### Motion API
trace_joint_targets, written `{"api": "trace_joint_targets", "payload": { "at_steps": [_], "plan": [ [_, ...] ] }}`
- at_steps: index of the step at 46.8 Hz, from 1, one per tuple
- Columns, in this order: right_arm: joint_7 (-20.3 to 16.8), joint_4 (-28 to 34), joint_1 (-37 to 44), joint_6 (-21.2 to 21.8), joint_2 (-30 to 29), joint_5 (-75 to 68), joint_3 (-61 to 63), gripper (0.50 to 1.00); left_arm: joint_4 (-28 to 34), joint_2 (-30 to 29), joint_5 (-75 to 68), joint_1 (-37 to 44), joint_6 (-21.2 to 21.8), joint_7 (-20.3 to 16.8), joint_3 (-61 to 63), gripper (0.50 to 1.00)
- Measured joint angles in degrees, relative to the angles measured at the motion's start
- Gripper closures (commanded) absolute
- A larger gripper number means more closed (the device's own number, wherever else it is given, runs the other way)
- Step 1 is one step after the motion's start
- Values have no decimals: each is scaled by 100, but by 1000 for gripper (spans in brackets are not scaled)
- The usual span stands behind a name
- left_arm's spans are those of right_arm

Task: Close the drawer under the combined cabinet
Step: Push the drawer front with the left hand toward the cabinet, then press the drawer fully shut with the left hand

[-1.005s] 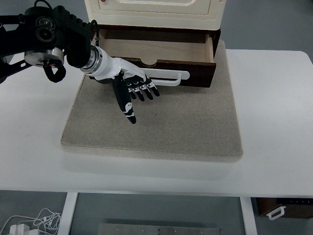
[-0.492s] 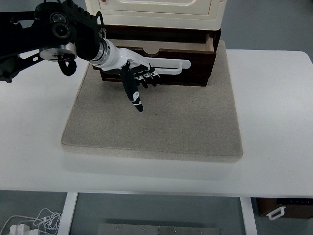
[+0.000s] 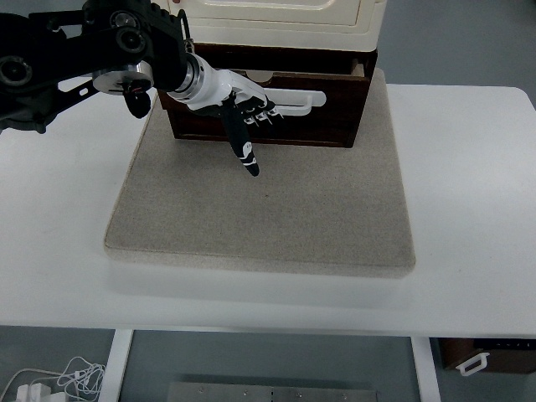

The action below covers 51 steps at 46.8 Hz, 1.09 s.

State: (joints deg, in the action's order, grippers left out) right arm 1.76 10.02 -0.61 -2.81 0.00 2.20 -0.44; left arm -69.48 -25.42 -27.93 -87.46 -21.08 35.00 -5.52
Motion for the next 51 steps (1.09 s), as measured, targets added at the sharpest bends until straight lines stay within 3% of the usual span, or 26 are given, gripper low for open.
{"api": "trace_joint_targets", "payload": {
  "at_steps": [51],
  "plan": [
    [0, 1, 0, 0, 0, -1, 0, 548, 575, 10, -11, 106, 61, 0, -176, 531]
  ]
}}
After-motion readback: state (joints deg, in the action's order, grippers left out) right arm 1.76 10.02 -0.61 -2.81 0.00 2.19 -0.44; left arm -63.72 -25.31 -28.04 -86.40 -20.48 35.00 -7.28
